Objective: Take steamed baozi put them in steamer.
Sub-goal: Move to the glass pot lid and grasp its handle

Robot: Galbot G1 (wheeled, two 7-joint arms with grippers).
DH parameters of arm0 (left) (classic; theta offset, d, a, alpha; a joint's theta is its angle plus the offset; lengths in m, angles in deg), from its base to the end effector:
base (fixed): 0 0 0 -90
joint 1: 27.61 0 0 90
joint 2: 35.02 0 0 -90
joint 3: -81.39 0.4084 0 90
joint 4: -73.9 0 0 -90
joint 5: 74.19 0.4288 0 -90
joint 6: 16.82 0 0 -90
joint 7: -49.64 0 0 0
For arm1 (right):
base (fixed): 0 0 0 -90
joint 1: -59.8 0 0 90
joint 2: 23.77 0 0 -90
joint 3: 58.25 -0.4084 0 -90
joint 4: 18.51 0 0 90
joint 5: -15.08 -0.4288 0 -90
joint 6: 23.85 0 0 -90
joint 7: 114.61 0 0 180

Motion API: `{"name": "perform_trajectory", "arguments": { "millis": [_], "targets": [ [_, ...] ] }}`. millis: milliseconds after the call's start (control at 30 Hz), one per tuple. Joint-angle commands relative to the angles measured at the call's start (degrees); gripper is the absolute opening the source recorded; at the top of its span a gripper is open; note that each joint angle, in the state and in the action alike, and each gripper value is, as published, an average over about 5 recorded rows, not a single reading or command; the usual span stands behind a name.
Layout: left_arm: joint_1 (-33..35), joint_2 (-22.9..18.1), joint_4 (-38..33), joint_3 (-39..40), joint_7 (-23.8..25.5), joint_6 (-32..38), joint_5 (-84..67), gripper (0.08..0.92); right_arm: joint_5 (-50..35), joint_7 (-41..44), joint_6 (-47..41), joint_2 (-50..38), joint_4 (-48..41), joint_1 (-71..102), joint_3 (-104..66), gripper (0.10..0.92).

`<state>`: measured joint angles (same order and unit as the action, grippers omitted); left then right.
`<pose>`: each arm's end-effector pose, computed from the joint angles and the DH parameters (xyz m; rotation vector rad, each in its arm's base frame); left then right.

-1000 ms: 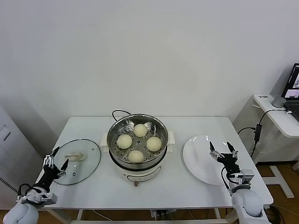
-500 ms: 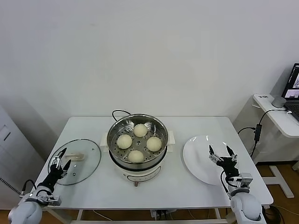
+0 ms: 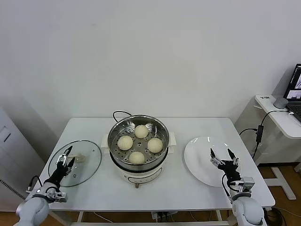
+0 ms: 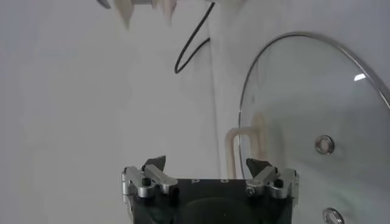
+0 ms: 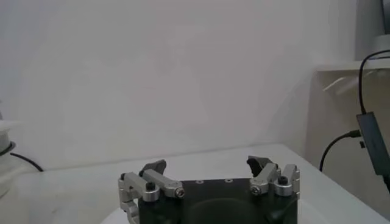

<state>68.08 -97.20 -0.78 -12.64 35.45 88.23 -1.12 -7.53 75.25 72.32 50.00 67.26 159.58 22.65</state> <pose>0.3661 0.2692 -0.4865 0.2345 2.0551 2.3420 0.3476 -0.1879 -0.4694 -0.0261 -3.0666 -0.1504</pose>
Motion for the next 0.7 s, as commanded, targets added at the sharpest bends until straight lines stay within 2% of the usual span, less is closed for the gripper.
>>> {"name": "perform_trajectory", "arguments": {
  "millis": [33,133,200,533,700],
  "targets": [
    [-3.5,-1.4,2.4,0.1,-0.5,-0.5,2.8,0.823,0.1,0.2,0.2,0.2,0.1,0.3,-0.2,0.823],
    [-3.8,-1.6,2.6,0.1,-0.5,-0.4,2.6,0.811,0.0,0.2,0.2,0.3,0.1,0.4,-0.3,0.823],
    [-3.7,-1.6,2.5,0.1,-0.5,-0.4,2.5,0.775,0.0,0.3,0.2,0.4,0.1,0.4,-0.5,0.823],
    [-2.4,-1.3,0.7,-0.5,-1.4,0.8,0.9,0.490,0.0,0.2,-0.2,0.4,0.1,-0.1,-0.4,0.823],
    [-1.7,-0.3,-2.3,-1.8,-2.1,1.3,0.9,0.343,0.0,0.2,-0.3,0.4,0.2,-0.3,-0.3,0.823]
  ]
}}
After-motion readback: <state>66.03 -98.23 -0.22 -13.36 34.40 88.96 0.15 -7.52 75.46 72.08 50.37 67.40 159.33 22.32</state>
